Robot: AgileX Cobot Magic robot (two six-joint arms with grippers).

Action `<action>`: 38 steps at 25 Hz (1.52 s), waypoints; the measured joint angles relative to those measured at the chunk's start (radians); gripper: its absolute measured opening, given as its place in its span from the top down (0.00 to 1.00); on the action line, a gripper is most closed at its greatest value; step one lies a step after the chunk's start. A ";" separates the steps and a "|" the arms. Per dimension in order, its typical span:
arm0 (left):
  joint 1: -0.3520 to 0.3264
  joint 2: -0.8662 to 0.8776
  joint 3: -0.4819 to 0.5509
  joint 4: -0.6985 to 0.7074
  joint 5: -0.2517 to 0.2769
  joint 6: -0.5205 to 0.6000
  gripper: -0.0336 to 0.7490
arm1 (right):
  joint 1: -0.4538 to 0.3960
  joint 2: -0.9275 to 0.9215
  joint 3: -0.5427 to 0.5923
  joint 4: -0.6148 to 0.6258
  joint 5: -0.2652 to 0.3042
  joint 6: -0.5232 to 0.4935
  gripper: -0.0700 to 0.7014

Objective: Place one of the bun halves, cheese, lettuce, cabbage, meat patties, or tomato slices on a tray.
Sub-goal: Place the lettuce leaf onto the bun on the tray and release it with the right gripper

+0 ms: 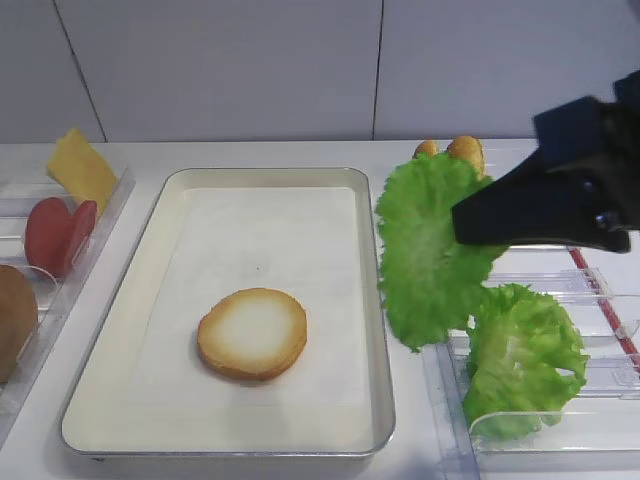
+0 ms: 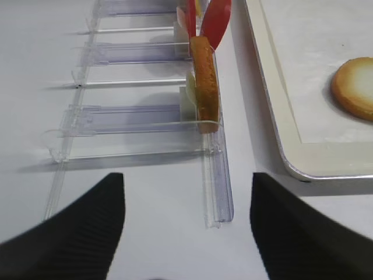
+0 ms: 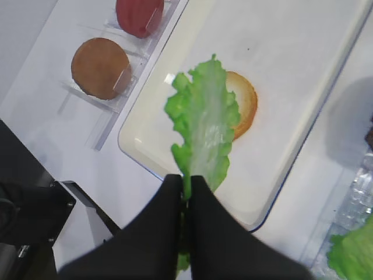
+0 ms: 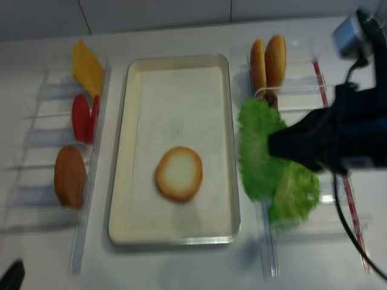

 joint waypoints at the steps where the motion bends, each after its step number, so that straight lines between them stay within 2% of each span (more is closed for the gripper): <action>1: 0.000 0.000 0.000 0.000 0.000 0.000 0.41 | 0.032 0.020 0.000 0.000 -0.031 0.010 0.85; 7: 0.000 0.000 0.000 0.000 0.000 0.000 0.41 | 0.237 0.181 -0.072 0.000 -0.146 0.028 0.85; 11: 0.000 0.000 0.000 0.000 0.000 0.000 0.41 | 0.325 0.296 -0.165 0.000 -0.197 0.040 0.85; 15: 0.000 0.000 0.000 0.000 0.000 0.000 0.41 | 0.380 0.418 -0.247 0.000 -0.232 0.063 0.85; 20: 0.000 0.000 0.000 0.000 0.000 0.000 0.41 | 0.418 0.555 -0.317 0.009 -0.247 0.096 0.85; 24: 0.000 0.000 0.000 0.000 0.000 0.000 0.41 | 0.430 0.633 -0.339 0.049 -0.289 0.099 0.85; 30: 0.000 0.000 0.000 0.000 0.000 0.000 0.41 | 0.431 0.702 -0.347 0.100 -0.331 0.101 0.85; 38: 0.000 0.000 0.000 0.000 0.000 0.000 0.41 | 0.432 0.736 -0.348 0.105 -0.368 0.101 0.85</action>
